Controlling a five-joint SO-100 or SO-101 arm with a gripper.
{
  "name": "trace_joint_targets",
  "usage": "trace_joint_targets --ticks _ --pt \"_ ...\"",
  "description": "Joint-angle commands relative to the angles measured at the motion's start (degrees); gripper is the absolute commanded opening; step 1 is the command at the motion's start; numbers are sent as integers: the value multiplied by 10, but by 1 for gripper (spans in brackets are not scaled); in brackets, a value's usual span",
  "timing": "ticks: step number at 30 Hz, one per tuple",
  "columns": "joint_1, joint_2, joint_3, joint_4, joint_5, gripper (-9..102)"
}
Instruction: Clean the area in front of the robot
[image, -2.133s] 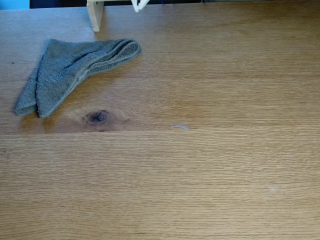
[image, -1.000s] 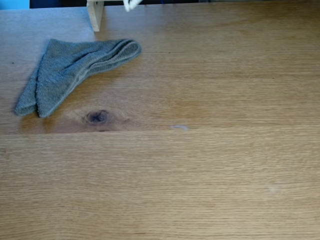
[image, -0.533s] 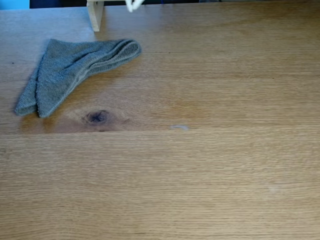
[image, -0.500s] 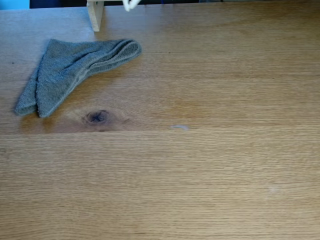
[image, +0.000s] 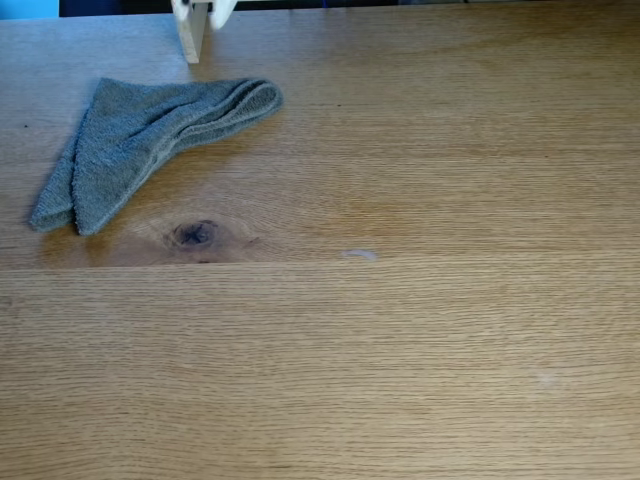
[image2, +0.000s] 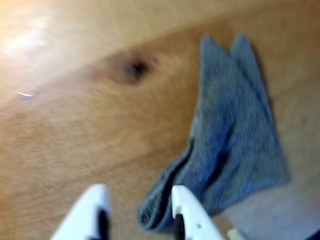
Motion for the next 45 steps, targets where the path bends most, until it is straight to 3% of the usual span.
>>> trace_joint_targets --ticks 1,11,25,34,45 --pt "54 -89 -74 -1 11 28" --pt "142 -297 -82 -104 4 44" --pt "209 -497 -82 -380 -24 40" --pt "200 -545 -82 -416 -37 24" --pt "199 -538 -82 -389 -62 3"
